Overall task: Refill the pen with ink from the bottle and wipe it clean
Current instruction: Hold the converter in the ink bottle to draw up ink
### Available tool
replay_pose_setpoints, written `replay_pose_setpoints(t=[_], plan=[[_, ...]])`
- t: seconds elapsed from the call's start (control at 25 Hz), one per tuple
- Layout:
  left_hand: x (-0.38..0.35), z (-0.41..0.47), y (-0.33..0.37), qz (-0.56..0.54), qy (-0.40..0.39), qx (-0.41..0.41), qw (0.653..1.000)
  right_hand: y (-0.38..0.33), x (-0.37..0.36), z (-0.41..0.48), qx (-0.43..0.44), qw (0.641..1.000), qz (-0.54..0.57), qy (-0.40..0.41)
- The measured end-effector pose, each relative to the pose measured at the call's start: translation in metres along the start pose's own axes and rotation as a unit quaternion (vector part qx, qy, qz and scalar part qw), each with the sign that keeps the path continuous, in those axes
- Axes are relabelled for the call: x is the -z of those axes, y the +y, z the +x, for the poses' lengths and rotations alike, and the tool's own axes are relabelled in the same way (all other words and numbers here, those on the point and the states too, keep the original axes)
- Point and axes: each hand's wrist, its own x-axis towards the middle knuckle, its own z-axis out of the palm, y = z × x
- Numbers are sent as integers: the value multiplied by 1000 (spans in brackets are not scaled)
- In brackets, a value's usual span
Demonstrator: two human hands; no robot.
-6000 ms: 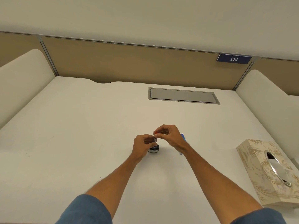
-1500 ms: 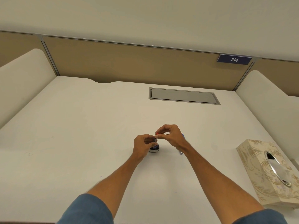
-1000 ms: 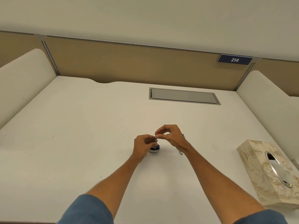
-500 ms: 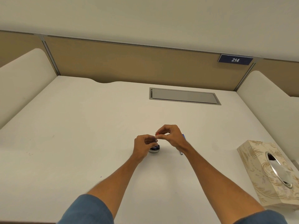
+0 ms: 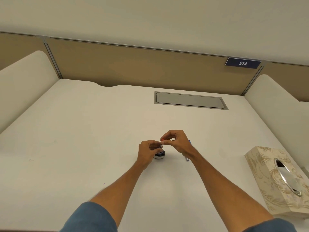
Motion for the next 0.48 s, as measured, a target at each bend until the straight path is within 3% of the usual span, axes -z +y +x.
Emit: replay_pose_setpoints(t=[0.48], plan=[[0, -1, 0, -2, 3, -1, 1000, -2, 0, -1, -3, 1000, 3, -2]])
